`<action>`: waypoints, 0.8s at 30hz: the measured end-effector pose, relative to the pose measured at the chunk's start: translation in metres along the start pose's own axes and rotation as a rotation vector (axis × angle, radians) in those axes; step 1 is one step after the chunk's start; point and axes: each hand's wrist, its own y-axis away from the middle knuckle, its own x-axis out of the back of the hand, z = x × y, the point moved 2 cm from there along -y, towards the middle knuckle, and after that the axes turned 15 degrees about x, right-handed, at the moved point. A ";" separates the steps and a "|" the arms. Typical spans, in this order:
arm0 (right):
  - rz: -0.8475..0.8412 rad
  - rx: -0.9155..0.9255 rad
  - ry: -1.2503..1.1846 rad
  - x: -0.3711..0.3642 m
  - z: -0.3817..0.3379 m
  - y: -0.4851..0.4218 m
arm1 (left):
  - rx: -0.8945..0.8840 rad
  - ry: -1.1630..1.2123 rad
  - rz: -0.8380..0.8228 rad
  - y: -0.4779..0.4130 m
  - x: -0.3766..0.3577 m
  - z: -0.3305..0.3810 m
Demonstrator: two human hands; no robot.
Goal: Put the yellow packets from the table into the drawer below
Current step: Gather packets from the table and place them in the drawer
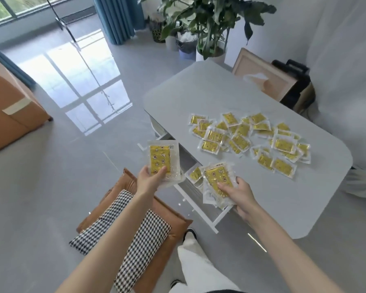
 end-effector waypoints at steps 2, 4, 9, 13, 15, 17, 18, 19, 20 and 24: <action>-0.007 0.005 0.012 -0.007 -0.008 -0.020 | 0.003 -0.006 0.002 -0.015 -0.006 0.019; -0.018 0.001 0.017 -0.014 -0.017 -0.041 | 0.001 0.000 0.012 -0.028 -0.009 0.040; -0.061 0.013 0.019 -0.029 -0.042 -0.080 | -0.028 0.061 0.012 -0.049 -0.013 0.089; -0.083 -0.013 -0.003 -0.038 -0.058 -0.109 | -0.059 0.081 0.028 -0.064 -0.019 0.126; -0.095 -0.006 -0.034 -0.039 -0.058 -0.121 | -0.068 0.088 0.022 -0.071 -0.024 0.139; -0.080 0.004 -0.077 -0.037 -0.049 -0.135 | -0.079 0.083 0.026 -0.076 -0.029 0.150; -0.070 -0.003 -0.089 -0.037 -0.049 -0.139 | -0.075 0.075 0.030 -0.080 -0.032 0.154; -0.056 -0.007 -0.094 -0.038 -0.054 -0.139 | -0.069 0.066 0.036 -0.084 -0.034 0.157; -0.046 -0.018 -0.095 -0.038 -0.059 -0.139 | -0.063 0.064 0.036 -0.088 -0.036 0.159; -0.022 -0.037 -0.121 -0.040 -0.051 -0.152 | -0.064 0.005 0.030 -0.105 -0.043 0.167</action>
